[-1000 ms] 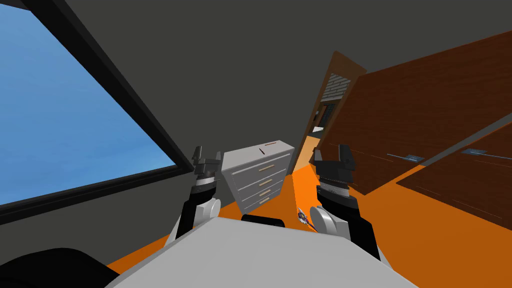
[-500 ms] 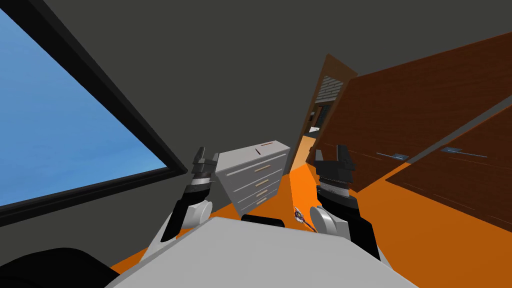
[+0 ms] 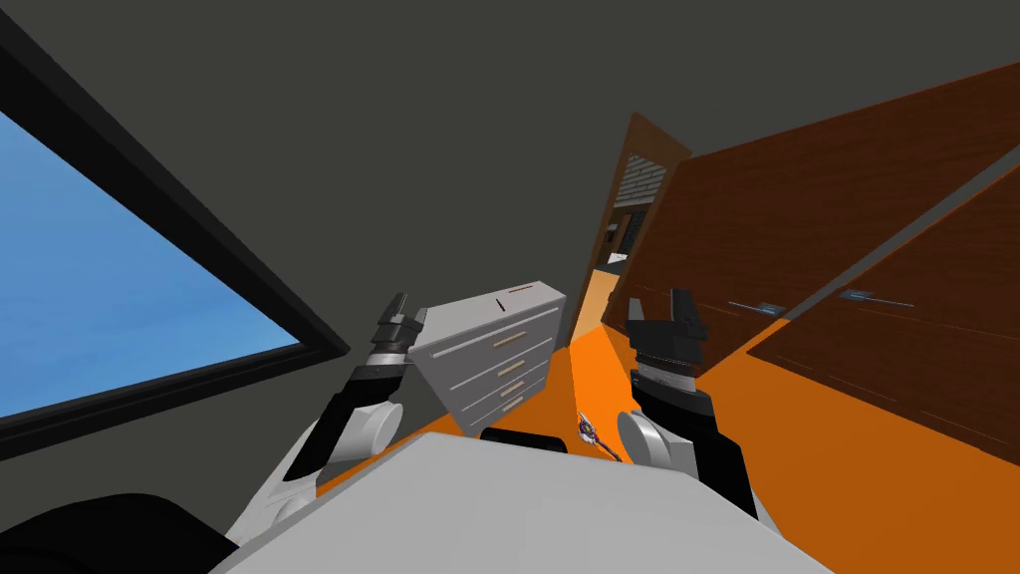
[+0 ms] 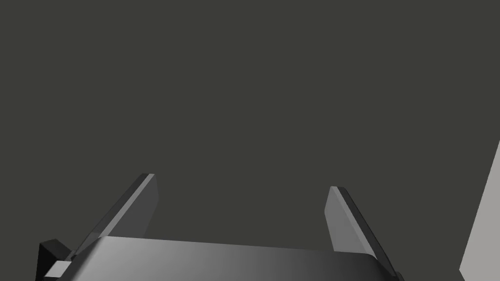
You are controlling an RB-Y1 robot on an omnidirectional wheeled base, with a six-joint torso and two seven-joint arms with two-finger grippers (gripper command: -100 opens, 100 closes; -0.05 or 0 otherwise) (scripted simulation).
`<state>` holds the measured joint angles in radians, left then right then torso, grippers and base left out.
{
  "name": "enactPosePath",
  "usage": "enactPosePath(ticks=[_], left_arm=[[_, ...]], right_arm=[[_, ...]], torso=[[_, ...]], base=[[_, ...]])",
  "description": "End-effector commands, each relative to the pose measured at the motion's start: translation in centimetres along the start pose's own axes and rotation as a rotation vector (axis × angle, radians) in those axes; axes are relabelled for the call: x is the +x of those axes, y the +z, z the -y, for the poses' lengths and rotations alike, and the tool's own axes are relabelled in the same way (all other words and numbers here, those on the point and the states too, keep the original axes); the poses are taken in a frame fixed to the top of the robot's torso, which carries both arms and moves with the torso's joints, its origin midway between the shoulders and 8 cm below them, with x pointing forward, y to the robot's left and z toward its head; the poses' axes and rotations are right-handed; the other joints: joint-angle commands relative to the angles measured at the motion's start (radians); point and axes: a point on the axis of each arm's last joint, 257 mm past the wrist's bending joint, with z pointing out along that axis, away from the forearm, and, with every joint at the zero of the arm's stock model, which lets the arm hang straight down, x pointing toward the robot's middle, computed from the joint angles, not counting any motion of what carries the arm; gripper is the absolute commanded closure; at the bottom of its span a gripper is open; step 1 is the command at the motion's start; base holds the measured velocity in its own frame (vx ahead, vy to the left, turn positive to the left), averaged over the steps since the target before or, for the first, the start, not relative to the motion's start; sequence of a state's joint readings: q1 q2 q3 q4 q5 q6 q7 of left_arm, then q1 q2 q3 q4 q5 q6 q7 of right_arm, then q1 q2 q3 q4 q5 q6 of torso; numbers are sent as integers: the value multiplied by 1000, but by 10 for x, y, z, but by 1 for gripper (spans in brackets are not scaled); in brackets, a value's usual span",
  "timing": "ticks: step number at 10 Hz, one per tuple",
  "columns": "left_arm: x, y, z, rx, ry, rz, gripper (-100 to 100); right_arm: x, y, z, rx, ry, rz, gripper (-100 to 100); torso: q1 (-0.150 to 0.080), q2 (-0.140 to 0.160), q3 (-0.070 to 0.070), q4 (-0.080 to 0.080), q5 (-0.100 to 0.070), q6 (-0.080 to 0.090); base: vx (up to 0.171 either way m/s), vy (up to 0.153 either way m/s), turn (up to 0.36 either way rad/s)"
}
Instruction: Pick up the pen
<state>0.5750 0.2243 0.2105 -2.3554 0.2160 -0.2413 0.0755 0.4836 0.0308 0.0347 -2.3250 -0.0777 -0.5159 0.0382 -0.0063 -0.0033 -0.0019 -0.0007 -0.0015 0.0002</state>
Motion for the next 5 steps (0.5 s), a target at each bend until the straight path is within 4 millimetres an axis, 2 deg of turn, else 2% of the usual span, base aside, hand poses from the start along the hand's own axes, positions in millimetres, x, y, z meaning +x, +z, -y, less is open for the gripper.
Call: enactPosePath(ticks=[1, 2, 3, 4, 5], left_arm=[[-7, 0, -9, -40, 28, 0, -100], [-21, 0, -12, -74, 80, -1, -100], [-21, 0, -16, -90, 80, 0, -100], [-35, 1, -16, -120, 133, -1, -100], [-37, 0, -22, -143, 135, 2, -100]], right_arm=[[0, 0, 0, 0, 0, 0, 0], [0, 0, 0, 0, 0, 0, 0], [0, 0, 0, 0, 0, 0, 0], [0, 0, 0, 0, 0, 0, 0], [0, 0, 0, 0, 0, 0, 0]], torso=[[0, 0, 0, 0, 0, 0], [1, 1, 0, 0, 0, 0], [0, 1, 0, 0, 0, 0], [1, 0, 0, 0, 0, 0], [0, -1, -1, 0, 0, 0]], base=[[40, -76, -66], [43, -98, -121], [49, -80, -37], [80, -96, -115], [51, -91, -57]])
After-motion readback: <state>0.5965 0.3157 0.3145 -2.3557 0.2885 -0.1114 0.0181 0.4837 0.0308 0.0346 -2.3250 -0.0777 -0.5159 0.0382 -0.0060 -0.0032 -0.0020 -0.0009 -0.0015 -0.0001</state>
